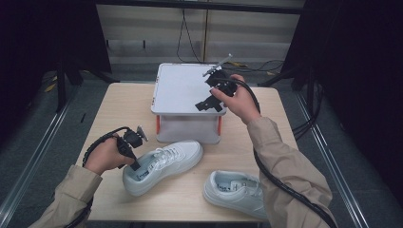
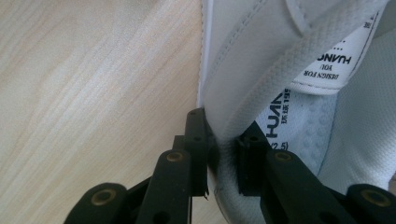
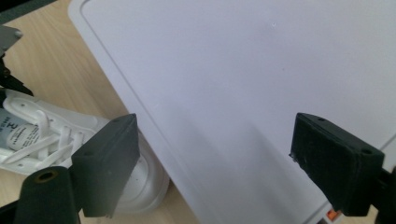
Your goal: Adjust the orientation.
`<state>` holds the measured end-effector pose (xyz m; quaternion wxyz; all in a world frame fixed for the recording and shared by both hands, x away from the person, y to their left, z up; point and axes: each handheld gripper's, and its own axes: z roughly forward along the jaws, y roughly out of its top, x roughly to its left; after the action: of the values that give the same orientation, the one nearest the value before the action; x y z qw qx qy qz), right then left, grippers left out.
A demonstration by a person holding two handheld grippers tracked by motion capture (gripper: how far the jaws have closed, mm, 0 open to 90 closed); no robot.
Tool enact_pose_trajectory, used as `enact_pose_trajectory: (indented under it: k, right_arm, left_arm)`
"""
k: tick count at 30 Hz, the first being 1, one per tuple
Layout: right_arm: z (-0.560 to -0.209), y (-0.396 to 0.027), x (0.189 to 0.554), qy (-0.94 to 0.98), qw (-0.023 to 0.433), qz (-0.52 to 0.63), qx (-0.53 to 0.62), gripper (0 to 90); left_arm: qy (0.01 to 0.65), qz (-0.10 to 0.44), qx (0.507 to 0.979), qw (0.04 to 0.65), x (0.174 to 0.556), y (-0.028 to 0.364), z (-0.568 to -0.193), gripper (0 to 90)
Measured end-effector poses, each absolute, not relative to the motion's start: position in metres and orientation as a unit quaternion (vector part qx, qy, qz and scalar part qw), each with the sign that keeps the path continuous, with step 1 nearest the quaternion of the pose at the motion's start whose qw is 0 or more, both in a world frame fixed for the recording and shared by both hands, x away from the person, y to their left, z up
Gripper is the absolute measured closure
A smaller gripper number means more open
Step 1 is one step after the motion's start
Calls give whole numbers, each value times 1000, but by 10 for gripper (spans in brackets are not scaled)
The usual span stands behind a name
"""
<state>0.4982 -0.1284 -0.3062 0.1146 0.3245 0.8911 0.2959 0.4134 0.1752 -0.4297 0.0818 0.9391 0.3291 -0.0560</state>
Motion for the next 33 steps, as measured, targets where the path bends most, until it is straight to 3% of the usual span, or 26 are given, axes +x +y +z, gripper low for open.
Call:
enact_pose_trajectory:
  k: [17, 33]
  right_arm:
    - [-320, -129, 515, 878, 116, 287, 364, 167]
    - [-326, -128, 516, 880, 121, 282, 362, 146]
  left_arm:
    - [347, -52, 932, 89, 412, 176, -429, 789]
    - [415, -20, 901, 125, 407, 166, -383, 829]
